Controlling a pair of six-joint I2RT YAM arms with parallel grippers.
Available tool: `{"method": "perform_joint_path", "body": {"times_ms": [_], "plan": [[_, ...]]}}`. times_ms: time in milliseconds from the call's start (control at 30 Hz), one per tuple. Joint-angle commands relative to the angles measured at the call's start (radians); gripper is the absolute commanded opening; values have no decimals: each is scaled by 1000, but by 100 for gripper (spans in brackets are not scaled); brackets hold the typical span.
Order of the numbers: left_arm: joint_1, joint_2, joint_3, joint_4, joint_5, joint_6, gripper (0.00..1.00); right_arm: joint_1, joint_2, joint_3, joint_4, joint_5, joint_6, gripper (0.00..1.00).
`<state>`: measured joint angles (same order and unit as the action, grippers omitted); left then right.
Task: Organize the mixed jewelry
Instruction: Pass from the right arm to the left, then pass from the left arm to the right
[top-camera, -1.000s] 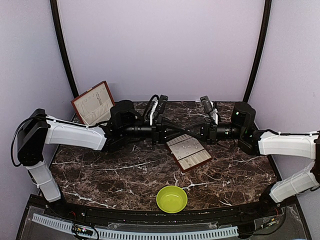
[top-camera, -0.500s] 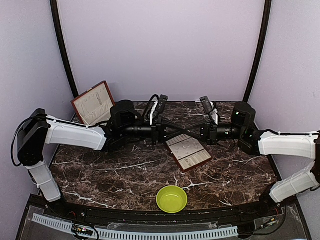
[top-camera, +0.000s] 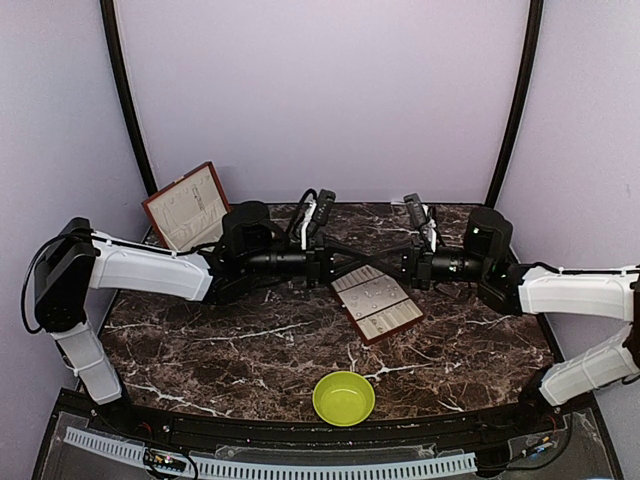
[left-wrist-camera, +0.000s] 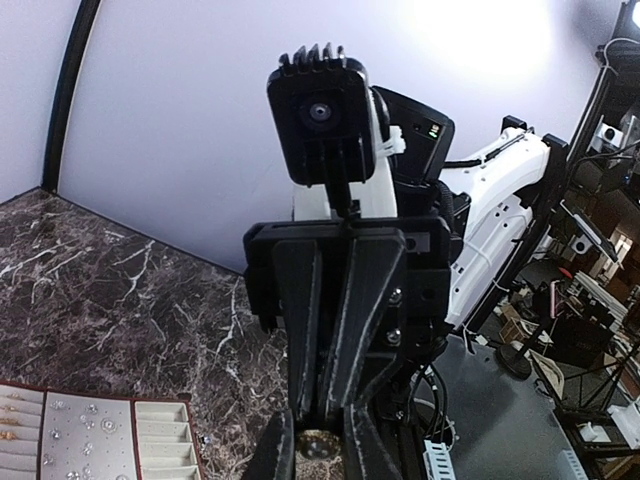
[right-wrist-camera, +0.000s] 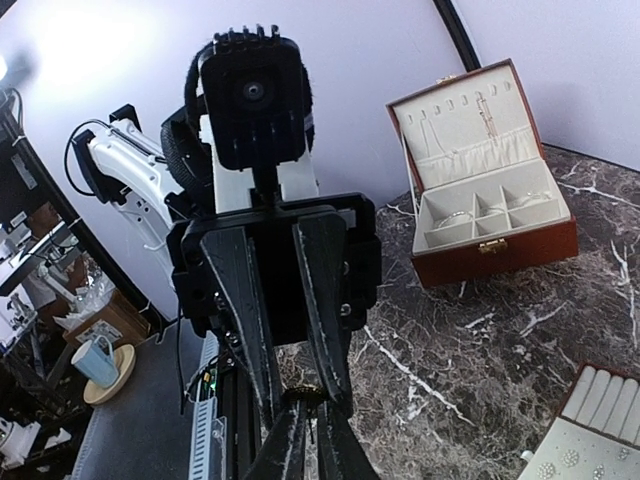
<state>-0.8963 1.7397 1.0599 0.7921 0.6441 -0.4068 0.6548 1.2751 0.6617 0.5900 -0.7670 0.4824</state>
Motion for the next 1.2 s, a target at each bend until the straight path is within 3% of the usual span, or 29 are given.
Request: {"method": "perform_joint_path", "body": {"times_ms": [0,267,567,1167], "plan": [[-8,-60,-8,-75,-87,42,10,-12,-33,-35,30,103,21,16],[5,-71,-15,-127,-146,31,10,-63,-93,-94,85,114,70,24],[29,-70,-21,-122,-118,-1,10,-84,-81,-111,136,66,115,27],[38,-66,-20,-89,-16,-37,11,-16,46,-41,153,10,104,18]]}}
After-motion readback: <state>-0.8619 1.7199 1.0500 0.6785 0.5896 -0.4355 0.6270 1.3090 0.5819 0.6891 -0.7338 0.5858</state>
